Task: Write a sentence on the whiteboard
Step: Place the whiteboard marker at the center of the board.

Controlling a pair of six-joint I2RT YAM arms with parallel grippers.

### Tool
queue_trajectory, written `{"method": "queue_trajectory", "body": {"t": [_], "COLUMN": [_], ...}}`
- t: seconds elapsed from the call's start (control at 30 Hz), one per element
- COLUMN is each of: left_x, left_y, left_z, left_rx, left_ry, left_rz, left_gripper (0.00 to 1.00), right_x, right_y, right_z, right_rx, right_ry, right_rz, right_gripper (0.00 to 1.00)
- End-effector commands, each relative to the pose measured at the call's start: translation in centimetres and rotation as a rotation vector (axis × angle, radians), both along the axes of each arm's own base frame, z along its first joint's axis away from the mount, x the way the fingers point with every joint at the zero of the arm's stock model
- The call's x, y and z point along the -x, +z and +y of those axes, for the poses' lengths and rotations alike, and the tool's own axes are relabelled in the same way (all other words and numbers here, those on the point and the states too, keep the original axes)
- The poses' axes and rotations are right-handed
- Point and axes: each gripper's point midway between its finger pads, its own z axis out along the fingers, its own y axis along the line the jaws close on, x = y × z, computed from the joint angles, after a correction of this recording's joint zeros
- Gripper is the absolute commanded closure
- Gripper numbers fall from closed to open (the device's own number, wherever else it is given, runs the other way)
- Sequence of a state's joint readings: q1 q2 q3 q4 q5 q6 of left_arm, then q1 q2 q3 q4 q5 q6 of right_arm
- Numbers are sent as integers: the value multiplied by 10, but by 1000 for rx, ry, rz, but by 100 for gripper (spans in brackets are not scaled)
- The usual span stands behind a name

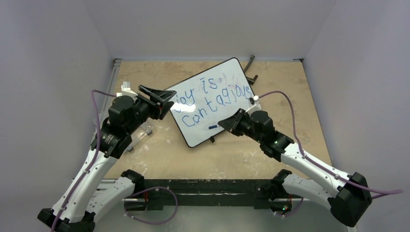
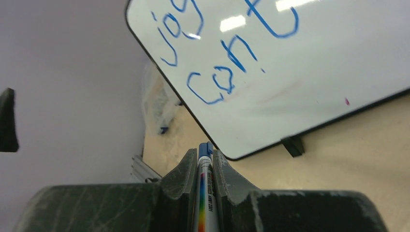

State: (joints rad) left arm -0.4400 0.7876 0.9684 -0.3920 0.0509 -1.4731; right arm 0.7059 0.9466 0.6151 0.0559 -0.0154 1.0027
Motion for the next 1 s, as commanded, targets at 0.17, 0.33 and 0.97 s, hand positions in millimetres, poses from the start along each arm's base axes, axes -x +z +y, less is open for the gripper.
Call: {"method": "queue_trajectory", "body": {"t": [0.17, 0.33, 0.97], "left_x": [-1, 0, 1], "left_y": [-7, -9, -26], "left_z": [4, 9, 12], "left_rx": [-51, -75, -104], "left_ry": [9, 27, 37], "left_rz": [-15, -18, 11], "left_gripper": [43, 44, 46], "right_x": [39, 43, 31], "right_y": [-77, -106, -143], "right_z": [-22, -31, -45], "right_rx": [114, 133, 238], "right_ry": [13, -26, -114], "right_rz": [251, 300, 330], "right_gripper": [100, 100, 69]}}
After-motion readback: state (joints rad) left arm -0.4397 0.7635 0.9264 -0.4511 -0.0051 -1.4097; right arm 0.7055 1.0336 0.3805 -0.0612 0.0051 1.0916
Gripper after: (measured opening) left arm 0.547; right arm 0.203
